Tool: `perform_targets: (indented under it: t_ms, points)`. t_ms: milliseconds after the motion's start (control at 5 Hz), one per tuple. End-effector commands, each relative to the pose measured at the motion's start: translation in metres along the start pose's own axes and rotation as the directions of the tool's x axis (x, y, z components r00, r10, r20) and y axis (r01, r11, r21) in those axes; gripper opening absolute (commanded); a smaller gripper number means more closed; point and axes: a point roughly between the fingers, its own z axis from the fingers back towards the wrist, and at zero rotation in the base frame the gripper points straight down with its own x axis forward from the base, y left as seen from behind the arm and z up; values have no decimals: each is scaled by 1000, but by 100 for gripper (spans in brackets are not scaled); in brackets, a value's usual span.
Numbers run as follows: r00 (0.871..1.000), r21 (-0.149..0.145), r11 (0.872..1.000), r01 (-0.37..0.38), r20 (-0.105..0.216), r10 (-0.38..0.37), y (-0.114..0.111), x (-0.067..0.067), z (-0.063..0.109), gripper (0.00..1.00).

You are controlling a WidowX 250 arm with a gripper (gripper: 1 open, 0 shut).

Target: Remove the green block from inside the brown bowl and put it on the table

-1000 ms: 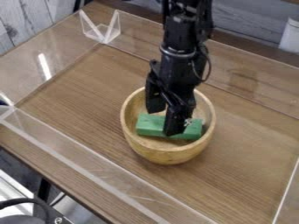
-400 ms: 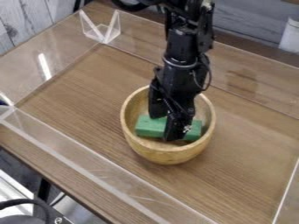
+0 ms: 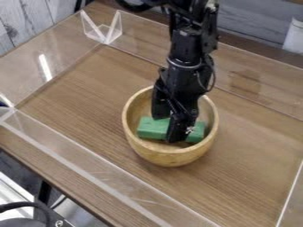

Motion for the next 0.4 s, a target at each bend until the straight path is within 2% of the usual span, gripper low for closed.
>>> perform_targets:
  t_ms: [0,200]
  points:
    - [1000,-1,1000,11,19,-11,0,4,-4,100]
    - [1000,-12,1000,18,18,-18,0,5,-10,0]
